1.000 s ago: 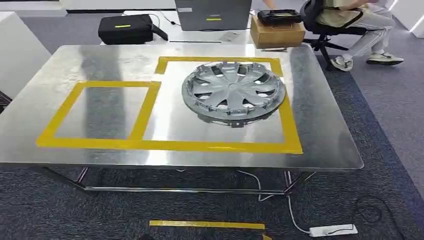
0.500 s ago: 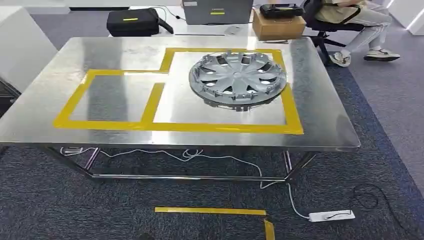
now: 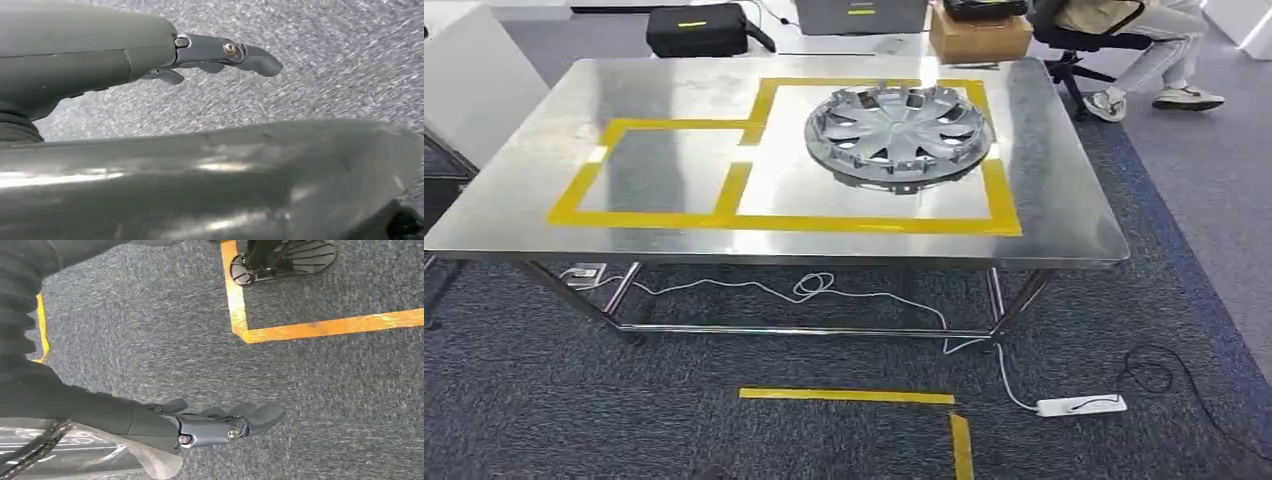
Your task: Take the parts from the cabinet and place them on the table.
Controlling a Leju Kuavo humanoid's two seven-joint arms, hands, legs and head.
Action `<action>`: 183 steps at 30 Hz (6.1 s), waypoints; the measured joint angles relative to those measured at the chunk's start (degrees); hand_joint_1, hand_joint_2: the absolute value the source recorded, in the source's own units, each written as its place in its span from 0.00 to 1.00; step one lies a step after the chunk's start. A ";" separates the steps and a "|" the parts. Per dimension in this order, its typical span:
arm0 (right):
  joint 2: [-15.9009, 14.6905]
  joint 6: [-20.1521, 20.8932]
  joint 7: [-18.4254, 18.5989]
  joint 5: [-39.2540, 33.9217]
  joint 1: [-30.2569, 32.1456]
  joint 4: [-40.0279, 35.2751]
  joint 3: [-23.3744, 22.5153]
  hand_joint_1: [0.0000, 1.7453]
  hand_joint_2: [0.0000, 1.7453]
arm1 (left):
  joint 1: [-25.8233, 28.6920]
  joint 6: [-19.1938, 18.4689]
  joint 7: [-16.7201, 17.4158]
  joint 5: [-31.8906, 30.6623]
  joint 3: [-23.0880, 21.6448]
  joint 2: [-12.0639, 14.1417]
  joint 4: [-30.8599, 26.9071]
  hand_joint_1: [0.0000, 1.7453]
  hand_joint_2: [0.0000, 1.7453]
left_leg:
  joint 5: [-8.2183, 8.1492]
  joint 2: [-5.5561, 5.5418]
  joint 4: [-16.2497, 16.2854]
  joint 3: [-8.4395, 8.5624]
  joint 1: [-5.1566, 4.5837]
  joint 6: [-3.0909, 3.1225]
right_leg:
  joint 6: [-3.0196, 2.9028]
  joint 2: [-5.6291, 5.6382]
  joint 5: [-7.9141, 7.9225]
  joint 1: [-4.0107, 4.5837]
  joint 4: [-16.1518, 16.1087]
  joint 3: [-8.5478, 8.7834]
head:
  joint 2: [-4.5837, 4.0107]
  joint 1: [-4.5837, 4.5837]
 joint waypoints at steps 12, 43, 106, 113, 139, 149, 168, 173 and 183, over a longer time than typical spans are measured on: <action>-0.66 -0.02 -0.11 -0.07 0.07 0.00 0.04 0.00 1.00 | 0.13 -0.07 0.15 -0.09 0.37 -0.20 0.00 0.00 0.00 | 3.97 0.53 0.20 -6.57 0.38 0.94 | 2.17 0.57 -3.68 -0.40 6.94 2.49 | 0.00 0.28; -0.83 1.38 1.60 0.15 0.27 0.00 1.09 0.00 1.00 | -0.88 0.26 0.44 0.42 2.30 0.44 -0.02 0.00 0.00 | 4.29 0.49 -0.05 -6.02 0.48 0.80 | 1.79 0.61 -3.89 -0.31 1.65 4.48 | 0.00 0.42; -1.40 1.49 0.50 -0.28 -0.10 0.26 2.93 0.00 1.00 | -0.38 1.66 -1.53 1.14 5.03 0.46 -0.04 0.00 0.00 | 4.83 0.32 0.96 -7.04 0.31 1.15 | 2.07 0.63 -4.09 -0.43 0.70 5.17 | 0.00 -0.04; -1.40 1.44 0.55 -0.28 -0.17 0.31 2.95 0.00 1.00 | -0.24 1.79 -1.57 1.11 5.42 0.52 -0.04 0.00 0.00 | 2.39 0.02 3.95 -8.74 0.29 -1.27 | -1.10 0.51 -3.07 -0.32 -1.20 4.88 | 0.00 -0.44; -1.46 -0.02 1.49 -0.07 0.22 0.35 3.56 0.00 0.00 | 0.11 2.71 -2.58 -0.61 5.42 0.04 -0.04 0.00 0.00 | 3.23 -0.07 0.26 -5.02 -0.08 0.38 | 0.93 0.57 0.38 -0.55 -1.31 1.29 | 0.00 -0.55; -1.55 -0.02 0.72 -0.35 0.76 0.33 3.87 0.00 0.00 | 0.34 3.02 -2.58 -1.33 5.40 -0.48 -0.04 0.00 0.00 | 3.31 -0.07 0.24 -5.16 -0.06 0.25 | 1.02 0.57 0.33 -0.54 -1.12 1.09 | 0.00 -0.55; -1.75 0.81 1.09 -1.01 0.82 0.33 3.85 0.00 0.00 | 0.44 2.95 -2.58 -1.73 5.40 -0.94 -0.04 0.00 0.00 | 4.07 3.92 0.93 -6.35 0.42 -0.01 | 3.29 -3.65 -3.91 -0.72 0.12 3.28 | 0.00 0.11; -1.75 0.83 1.25 -0.98 1.20 0.33 3.85 0.00 0.00 | 0.39 3.06 -2.58 -1.73 5.40 -0.92 -0.04 0.00 0.00 | 3.19 4.81 1.97 -6.21 0.69 -1.41 | 0.39 -1.04 -3.07 -0.95 0.45 2.88 | 0.00 -0.18; -1.51 0.85 1.27 -0.98 1.03 0.35 3.85 0.00 0.00 | 0.84 3.06 -2.58 -1.81 5.42 -0.73 -0.04 0.00 0.00 | 2.92 -4.50 3.61 -5.87 0.47 1.01 | -0.55 5.50 -2.20 -0.27 0.57 2.24 | 0.00 -0.13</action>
